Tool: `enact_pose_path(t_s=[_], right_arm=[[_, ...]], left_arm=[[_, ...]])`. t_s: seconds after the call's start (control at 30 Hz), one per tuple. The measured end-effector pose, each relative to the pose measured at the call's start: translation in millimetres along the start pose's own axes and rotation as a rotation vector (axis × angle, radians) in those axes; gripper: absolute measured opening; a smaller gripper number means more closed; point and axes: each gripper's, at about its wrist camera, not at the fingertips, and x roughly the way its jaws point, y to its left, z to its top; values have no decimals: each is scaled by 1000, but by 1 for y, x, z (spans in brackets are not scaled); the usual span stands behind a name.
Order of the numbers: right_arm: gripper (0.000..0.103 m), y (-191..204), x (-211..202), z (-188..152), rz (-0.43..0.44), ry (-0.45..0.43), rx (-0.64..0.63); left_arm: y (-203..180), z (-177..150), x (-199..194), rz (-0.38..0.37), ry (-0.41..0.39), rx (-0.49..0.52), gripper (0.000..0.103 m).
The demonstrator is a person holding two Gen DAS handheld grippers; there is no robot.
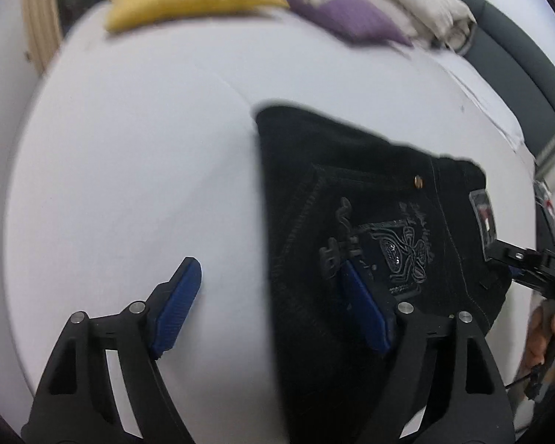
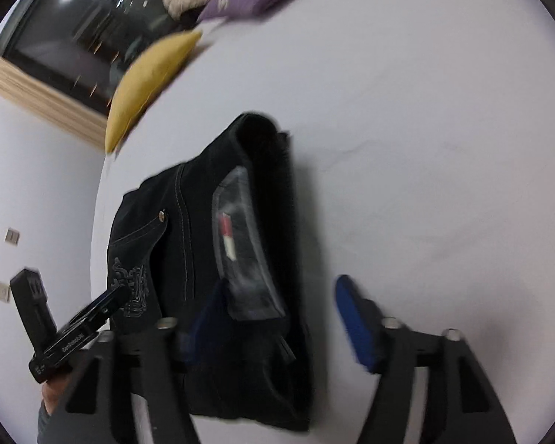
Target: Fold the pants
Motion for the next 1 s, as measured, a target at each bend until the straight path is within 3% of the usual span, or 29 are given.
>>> enact_pose_path(t_s=[0.1,0.2,0.23,0.3,0.33,0.37,0.43,0.5,0.6,0.63,0.8,1.0], right_arm=[[74,11,-35,-11,-45,-123,-50],[74,36,-79,-21,-119,-286,-174],[75,50,-102,-28,-145,-373,-230],[84,71,-137,-38,-164,-511,-304],[97,88,-155,-40,-165,-605,-345],[103,98,-172,-48,-166,-682,-370],[103,118,-205,-62,-177,-812,-416],[103,136,-235,-75,-189,-904,-451],[103,159,-275,-91,-177,-1002,-491],[103,164,-289,-97,-170,-1033,-502],[103,171,-321,-117,-144,-1059,-507],[103,169,-304,-120,-158,-946,-491]], left_arm=[[-1,-8,-40,48,-121,-9,101],[-26,-7,-94,98,-290,12,103],[-34,-12,-124,150,-394,43,103],[-45,-21,-173,224,-544,82,103],[-51,-26,-195,269,-600,97,103],[-60,-31,-221,333,-654,105,103],[-71,-44,-266,376,-756,114,103],[-72,-57,-309,345,-846,137,103],[-81,-77,-370,210,-940,174,103],[-78,-80,-380,184,-946,166,103],[-73,-79,-393,19,-796,104,103],[-74,-88,-364,39,-651,117,103]])
